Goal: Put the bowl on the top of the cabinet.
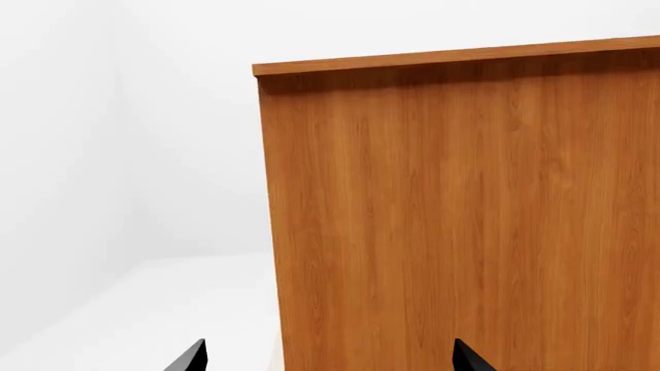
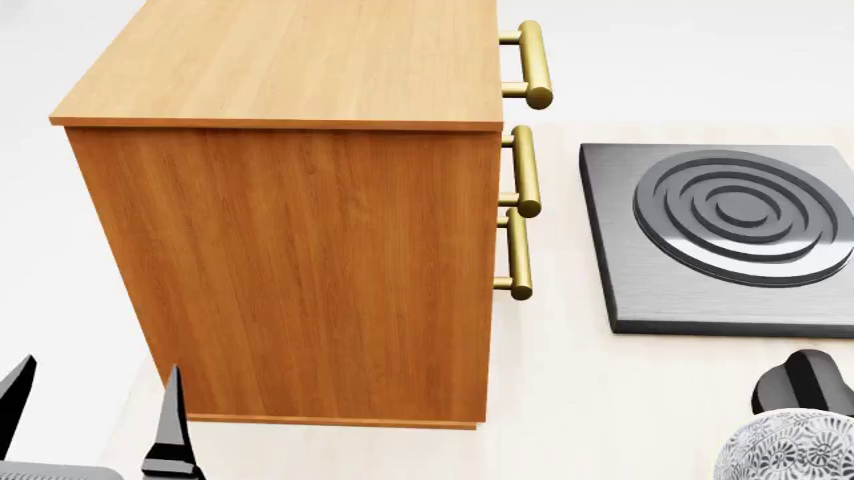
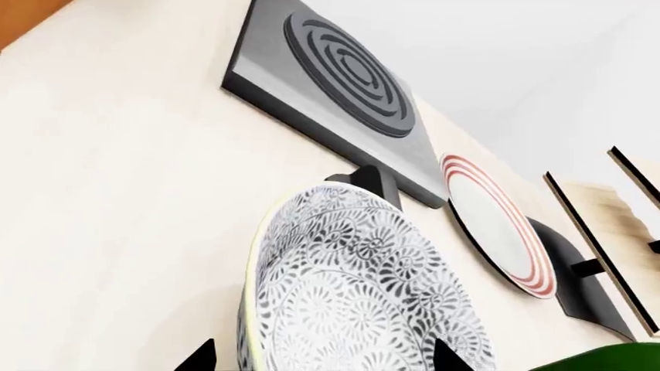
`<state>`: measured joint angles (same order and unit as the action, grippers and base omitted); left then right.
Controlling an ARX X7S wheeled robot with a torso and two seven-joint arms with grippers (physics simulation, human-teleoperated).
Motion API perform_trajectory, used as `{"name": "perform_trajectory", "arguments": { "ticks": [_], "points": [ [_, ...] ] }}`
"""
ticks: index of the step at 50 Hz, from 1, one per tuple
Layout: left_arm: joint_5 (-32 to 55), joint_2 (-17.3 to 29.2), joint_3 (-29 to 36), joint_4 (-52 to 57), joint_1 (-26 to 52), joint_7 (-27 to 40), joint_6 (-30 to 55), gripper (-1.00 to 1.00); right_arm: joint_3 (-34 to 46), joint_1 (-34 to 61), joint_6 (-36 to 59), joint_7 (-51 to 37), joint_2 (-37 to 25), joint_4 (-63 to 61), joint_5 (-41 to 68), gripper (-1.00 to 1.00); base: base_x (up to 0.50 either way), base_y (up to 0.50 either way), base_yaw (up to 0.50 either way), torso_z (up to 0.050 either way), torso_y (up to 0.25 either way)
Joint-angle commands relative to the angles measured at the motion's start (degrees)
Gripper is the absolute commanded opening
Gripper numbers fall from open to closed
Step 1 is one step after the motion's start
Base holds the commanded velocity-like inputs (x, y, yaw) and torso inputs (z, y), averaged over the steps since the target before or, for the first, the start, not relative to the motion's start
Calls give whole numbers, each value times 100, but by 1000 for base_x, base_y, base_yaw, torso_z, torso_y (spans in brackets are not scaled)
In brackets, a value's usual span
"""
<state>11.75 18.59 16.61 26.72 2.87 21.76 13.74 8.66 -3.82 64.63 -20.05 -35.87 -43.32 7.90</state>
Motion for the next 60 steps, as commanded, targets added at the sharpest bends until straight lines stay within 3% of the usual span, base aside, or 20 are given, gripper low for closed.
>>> {"name": "perform_trajectory", "arguments": {
  "ticks": [1, 60],
  "points": [
    [12, 17, 16, 12, -2, 22, -3, 100, 21, 22, -49, 1, 6, 94, 0, 100, 0, 0, 0, 0, 0],
    [13, 83, 137, -34, 30, 119, -47, 100, 105, 36, -209, -2, 96, 337, 51, 100, 0, 0, 0, 0, 0]
  ]
}}
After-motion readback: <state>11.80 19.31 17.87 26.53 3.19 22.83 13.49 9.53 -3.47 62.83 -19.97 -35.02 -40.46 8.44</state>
